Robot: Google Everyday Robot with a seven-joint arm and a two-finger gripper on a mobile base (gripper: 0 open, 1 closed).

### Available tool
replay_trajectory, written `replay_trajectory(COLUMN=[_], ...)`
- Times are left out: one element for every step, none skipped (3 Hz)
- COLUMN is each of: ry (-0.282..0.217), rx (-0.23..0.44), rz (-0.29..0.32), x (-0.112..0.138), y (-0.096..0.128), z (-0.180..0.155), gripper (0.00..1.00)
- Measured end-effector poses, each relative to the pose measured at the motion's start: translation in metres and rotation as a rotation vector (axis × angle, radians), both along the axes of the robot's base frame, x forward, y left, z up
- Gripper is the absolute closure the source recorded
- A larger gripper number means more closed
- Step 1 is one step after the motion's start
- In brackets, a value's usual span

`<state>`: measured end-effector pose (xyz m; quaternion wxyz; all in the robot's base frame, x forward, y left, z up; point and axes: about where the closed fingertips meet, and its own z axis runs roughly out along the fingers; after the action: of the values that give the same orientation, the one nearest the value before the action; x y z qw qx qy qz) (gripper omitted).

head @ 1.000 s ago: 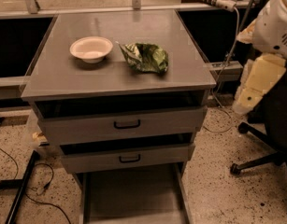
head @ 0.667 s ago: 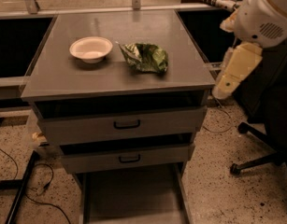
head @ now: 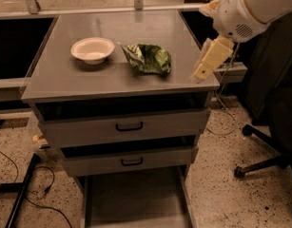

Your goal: Place green jalapeno chip bag into bottom drawer

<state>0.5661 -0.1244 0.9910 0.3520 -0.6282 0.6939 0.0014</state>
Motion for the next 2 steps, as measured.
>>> replay_trajectory(ry=[-0.028, -0.028], rx=[0.006, 0.006], rz=[-0.002, -0.002], x=[0.0049, 0.0051], y=[0.0026, 0.0027], z=[0.0053, 0.0052], gripper=[0.00, 0.00])
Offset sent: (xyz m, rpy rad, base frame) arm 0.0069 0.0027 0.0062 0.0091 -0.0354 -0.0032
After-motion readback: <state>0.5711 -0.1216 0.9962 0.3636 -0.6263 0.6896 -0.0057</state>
